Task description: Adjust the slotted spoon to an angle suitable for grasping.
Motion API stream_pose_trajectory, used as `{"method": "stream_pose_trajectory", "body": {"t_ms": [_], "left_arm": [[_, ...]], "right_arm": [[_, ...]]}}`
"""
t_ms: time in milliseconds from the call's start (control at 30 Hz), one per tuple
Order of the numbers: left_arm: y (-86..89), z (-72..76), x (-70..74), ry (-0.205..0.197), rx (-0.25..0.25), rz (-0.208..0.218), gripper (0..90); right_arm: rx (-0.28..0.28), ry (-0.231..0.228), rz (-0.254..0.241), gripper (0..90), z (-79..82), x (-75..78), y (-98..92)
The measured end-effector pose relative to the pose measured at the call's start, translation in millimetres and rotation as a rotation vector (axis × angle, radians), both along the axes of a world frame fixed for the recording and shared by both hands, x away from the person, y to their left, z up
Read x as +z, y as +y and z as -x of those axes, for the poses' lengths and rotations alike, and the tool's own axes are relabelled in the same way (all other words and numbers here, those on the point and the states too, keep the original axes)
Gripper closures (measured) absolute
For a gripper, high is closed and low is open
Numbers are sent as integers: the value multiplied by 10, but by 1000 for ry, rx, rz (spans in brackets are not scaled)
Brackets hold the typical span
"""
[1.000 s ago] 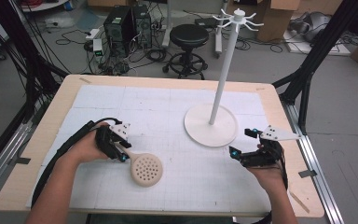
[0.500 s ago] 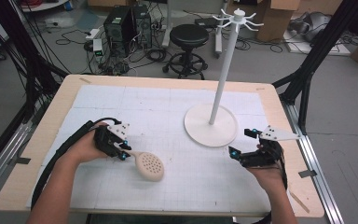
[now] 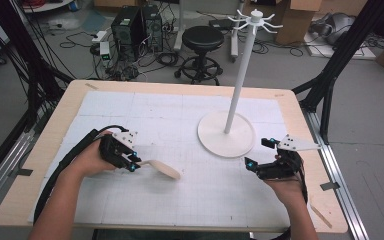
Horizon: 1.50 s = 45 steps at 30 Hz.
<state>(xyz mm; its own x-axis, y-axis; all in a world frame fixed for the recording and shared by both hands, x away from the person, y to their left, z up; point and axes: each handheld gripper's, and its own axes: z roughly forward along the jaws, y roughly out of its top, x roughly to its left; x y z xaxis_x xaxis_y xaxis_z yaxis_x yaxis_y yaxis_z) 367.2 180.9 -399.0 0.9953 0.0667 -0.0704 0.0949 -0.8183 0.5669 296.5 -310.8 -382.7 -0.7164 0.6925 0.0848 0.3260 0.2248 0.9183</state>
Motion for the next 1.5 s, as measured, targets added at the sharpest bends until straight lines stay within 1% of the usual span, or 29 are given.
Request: {"method": "stream_pose_trajectory", "body": {"t_ms": [67,100,167,200,267,333,367,433,467,500,567,600,633,700,767,800,867,900,933,1033,1067,1133,1167,1200,1267,1300,1367,1467,1500], "left_arm": [[3,-3,-12,14,-1,7,616],[3,-1,-24,29,2,11,592],[-9,-6,-56,62,4,-2,514],[-20,0,-75,79,-3,-5,492],[-48,15,-108,109,-24,-13,493],[-73,32,-132,131,-48,-11,523],[-73,32,-132,131,-48,-11,542],[-98,54,-139,179,-99,-22,619],[-99,71,-131,191,-114,-17,717],[-101,89,-122,167,-117,-15,752],[-108,117,-108,146,-129,-13,764],[-115,124,-92,124,-122,-16,779],[-122,131,-77,96,-96,-17,779],[-120,151,-37,14,-98,-8,781],[-126,150,11,-33,-77,15,781],[-129,144,28,-45,-71,31,780],[-146,132,55,-72,-60,43,781],[-146,132,55,-72,-60,43,780],[-180,114,55,-86,-54,52,780],[-279,100,33,-92,-61,57,780],[-325,100,18,-92,-63,69,780],[-371,94,18,-100,-71,63,780],[-441,90,8,-94,-75,71,780],[-552,85,-9,-100,-87,77,780],[-676,80,-32,-94,-99,74,779],[-676,80,-32,-94,-99,74,779],[-839,75,-63,-93,-117,54,779],[-945,65,-102,-87,-128,45,779],[-945,65,-102,-87,-128,45,777]], "right_arm": [[-1,2,-1,10,-1,-2,-2],[-1,2,0,10,-2,-3,-4],[-2,3,-3,10,-1,-3,-4],[-2,3,-3,10,-2,-3,-4],[-1,3,-2,10,-2,-3,-6],[-2,5,-1,10,-3,-5,-6],[-2,5,-1,10,-3,-5,-6],[-4,8,-1,10,-1,-7,-3],[-4,8,0,10,-1,-8,-3],[-4,7,0,10,-2,-9,-3],[-4,8,1,10,-4,-12,-3],[-5,6,1,10,-5,-15,-3],[-5,5,3,10,-6,-16,-3],[-5,4,4,10,-6,-16,-2],[-5,6,1,10,-4,-14,-4],[-5,6,0,10,-3,-13,-5],[-4,5,1,10,-5,-14,-4],[-4,5,1,10,-5,-14,-4],[-4,7,2,10,-5,-15,1],[-2,4,2,10,-7,-15,3],[-3,3,2,10,-7,-15,1],[-4,5,2,10,-6,-14,-3],[-2,7,-2,10,-7,-14,-5],[-3,4,1,10,-9,-15,-8],[-2,4,2,10,-9,-17,-6],[-2,4,2,10,-9,-17,-6],[-3,2,-1,10,-5,-13,-10],[-3,4,-3,10,-5,-14,-19],[-3,4,-3,10,-5,-14,-19]]}}
